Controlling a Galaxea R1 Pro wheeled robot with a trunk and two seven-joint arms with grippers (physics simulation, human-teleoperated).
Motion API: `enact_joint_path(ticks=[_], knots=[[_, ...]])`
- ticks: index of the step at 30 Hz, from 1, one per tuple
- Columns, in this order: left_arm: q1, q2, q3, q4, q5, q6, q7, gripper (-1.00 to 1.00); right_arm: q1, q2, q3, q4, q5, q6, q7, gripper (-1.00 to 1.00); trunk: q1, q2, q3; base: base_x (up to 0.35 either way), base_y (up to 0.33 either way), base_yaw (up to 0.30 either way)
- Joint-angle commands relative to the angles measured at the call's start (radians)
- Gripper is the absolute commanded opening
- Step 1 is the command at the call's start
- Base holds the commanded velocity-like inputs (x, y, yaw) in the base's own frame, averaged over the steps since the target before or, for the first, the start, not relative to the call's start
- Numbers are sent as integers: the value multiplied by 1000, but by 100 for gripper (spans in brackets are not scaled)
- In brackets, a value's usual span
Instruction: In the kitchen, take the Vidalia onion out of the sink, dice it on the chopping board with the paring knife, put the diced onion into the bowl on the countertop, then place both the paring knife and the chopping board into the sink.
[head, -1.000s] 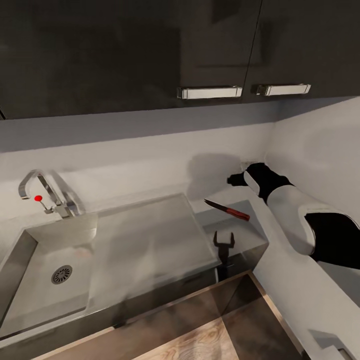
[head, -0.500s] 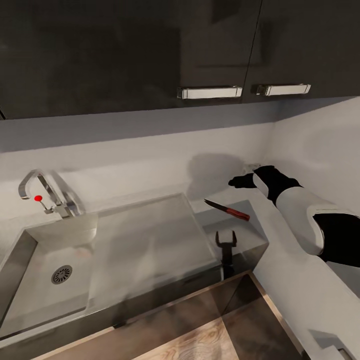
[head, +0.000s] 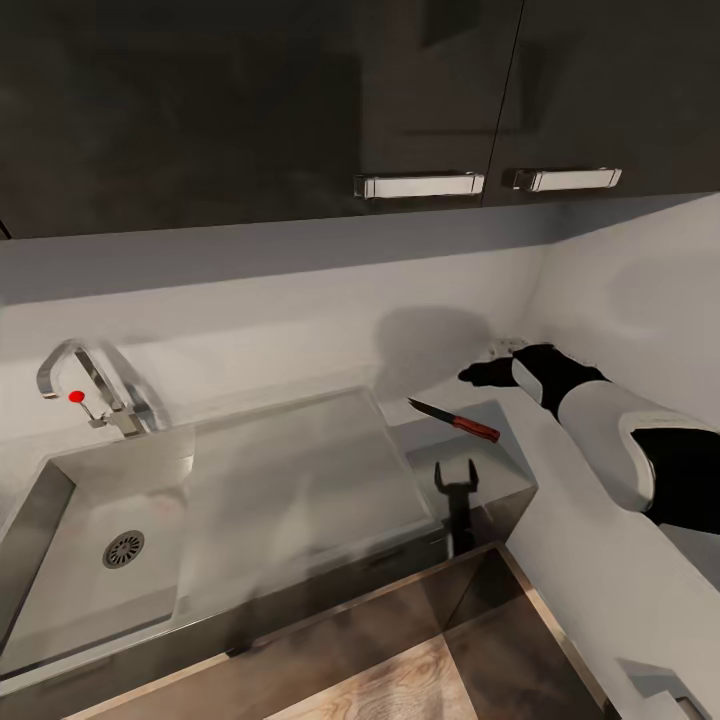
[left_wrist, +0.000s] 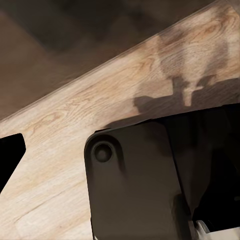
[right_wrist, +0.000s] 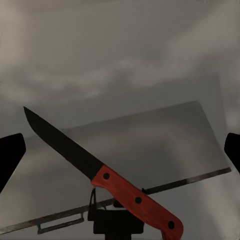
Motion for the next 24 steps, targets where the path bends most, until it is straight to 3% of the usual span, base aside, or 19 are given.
enact_joint_path(ticks=[1,9,14,24], knots=[[0,1,-7,-2,3,0,9,100,1,-2,6,3,5,-1,7,100,1,-2,-2,0,0,0],[0,1,-7,-2,3,0,9,100,15,-23,6,8,5,-8,45,100,1,-2,-2,0,0,0],[0,1,-7,-2,3,0,9,100,24,-49,7,8,5,-22,64,100,1,-2,-2,0,0,0],[0,1,-7,-2,2,0,9,100,37,-55,7,9,5,-23,65,100,1,-2,-2,0,0,0]])
